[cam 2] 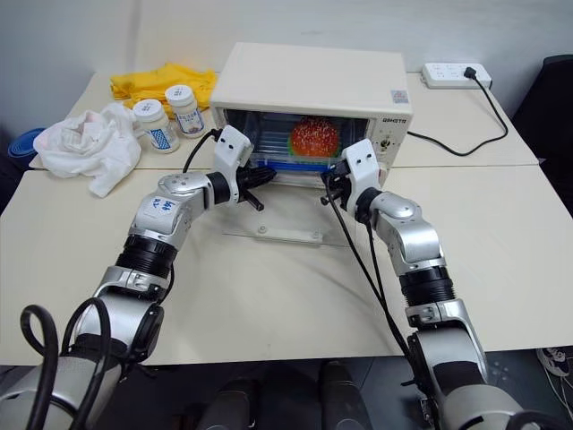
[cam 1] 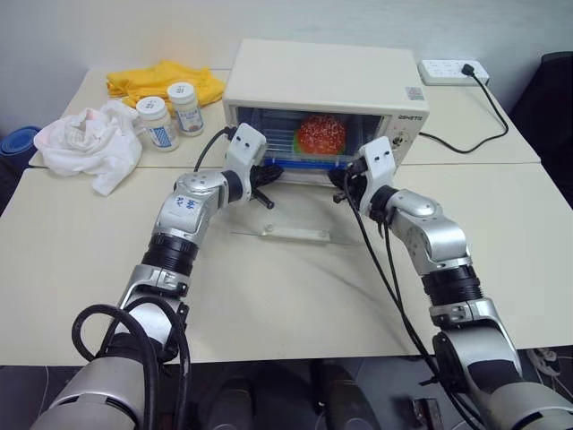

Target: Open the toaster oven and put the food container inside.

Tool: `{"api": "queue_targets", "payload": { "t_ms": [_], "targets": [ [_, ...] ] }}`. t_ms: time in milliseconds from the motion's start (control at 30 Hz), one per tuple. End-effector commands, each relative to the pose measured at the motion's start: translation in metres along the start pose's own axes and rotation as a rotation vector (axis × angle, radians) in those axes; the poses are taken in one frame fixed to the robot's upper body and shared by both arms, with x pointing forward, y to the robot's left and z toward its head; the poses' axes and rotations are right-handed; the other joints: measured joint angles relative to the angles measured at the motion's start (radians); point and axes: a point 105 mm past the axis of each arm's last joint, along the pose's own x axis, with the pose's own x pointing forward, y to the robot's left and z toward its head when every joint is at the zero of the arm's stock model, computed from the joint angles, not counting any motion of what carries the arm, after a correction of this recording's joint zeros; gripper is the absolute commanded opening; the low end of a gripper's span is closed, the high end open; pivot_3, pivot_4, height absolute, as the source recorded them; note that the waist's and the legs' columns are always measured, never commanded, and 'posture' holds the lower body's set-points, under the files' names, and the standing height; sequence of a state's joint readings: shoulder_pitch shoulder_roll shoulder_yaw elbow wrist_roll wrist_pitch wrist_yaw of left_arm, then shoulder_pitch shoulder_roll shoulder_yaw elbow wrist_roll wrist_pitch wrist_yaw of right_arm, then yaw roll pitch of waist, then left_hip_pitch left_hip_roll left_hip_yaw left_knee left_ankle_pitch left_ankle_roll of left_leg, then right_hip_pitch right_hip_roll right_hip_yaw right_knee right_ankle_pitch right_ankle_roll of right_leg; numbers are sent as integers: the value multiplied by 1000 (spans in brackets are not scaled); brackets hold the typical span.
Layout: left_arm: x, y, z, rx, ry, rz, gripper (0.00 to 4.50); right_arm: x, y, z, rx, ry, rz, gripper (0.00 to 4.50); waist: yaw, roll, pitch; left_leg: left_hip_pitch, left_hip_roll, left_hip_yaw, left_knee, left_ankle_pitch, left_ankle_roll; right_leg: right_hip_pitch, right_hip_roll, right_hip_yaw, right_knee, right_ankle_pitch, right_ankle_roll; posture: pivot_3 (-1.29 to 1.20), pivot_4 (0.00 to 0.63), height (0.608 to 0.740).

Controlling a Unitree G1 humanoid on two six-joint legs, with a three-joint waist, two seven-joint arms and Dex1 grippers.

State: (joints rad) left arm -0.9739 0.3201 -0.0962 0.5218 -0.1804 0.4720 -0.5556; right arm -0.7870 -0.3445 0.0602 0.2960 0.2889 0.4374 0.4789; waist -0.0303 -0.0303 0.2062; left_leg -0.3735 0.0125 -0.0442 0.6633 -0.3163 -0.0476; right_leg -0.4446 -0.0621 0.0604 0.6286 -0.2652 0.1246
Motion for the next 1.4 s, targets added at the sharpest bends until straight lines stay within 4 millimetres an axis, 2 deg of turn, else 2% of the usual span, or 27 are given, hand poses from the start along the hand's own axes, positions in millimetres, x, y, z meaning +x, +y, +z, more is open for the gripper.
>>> {"api": "queue_targets", "payload": {
  "t_ms": [33,167,267,433,533,667,833,933,1067,1167,1233,1267,1333,1400],
  "targets": [
    [-13,-4,17,11,-62,-51,0,-17,10,23,-2,-81,60,52,1,0,0,0,0,0,0,0,0,0,0,0,0,0,0,0,150,740],
    [-58,-11,33,10,-102,-197,0,-59,38,16,26,-39,188,52,-2,0,0,-2,1,-1,-1,0,-1,-2,0,0,-1,0,0,0,150,740],
    [-97,-12,38,58,-78,-265,586,-92,54,1,77,35,229,0,-2,1,0,-2,2,-1,-2,-1,-1,-2,1,-1,-1,0,0,0,150,740],
    [-164,-33,38,152,37,-478,2169,-132,63,-39,188,194,191,0,1,1,0,1,1,0,0,-1,0,1,1,0,-3,-1,-1,0,150,740],
    [-185,-39,37,172,108,-534,3115,-137,58,-61,238,253,114,0,1,1,1,5,1,-1,0,-1,0,4,1,0,-3,-2,-3,0,150,740],
    [-196,-37,42,192,132,-539,4374,-130,49,-77,271,259,37,0,1,1,0,5,1,-1,0,-1,2,5,2,0,-3,-1,-3,0,150,740],
    [-193,-34,45,227,111,-510,4465,-111,38,-84,272,223,-17,0,-2,1,0,4,1,-1,0,-1,3,4,2,0,-2,-1,-3,0,150,740],
    [-188,-32,49,240,91,-489,4465,-98,31,-76,255,175,-25,0,-4,1,1,4,1,-1,0,-1,3,3,2,0,-1,-1,-3,0,150,740],
    [-187,-28,50,252,91,-478,4465,-91,29,-48,227,87,4,0,-4,1,1,3,1,-1,0,-1,3,2,2,0,-1,-1,-3,0,150,740],
    [-185,-24,49,249,86,-467,4465,-97,22,-6,184,-14,34,0,-3,2,1,2,1,-1,0,-1,3,1,2,0,-1,-2,-3,0,150,740],
    [-185,-20,48,248,81,-458,4465,-108,6,32,174,-101,29,0,-2,5,3,2,1,-1,0,-1,3,1,2,0,-1,-2,-3,0,150,740],
    [-185,-19,47,249,80,-454,4500,-115,1,46,170,-122,32,411,0,6,4,2,1,-1,1,-1,3,1,2,0,-1,-1,-3,0,150,740],
    [-186,-15,47,252,79,-446,4500,-127,-6,62,145,-121,50,877,2,6,4,2,1,-1,0,-2,3,1,2,0,-1,-1,-3,0,150,740],
    [-189,-10,48,256,77,-432,4500,-145,-10,78,101,-96,86,1535,6,6,4,2,2,-2,-1,-2,4,1,3,-1,-1,-2,-4,0,150,740]
  ]
}}
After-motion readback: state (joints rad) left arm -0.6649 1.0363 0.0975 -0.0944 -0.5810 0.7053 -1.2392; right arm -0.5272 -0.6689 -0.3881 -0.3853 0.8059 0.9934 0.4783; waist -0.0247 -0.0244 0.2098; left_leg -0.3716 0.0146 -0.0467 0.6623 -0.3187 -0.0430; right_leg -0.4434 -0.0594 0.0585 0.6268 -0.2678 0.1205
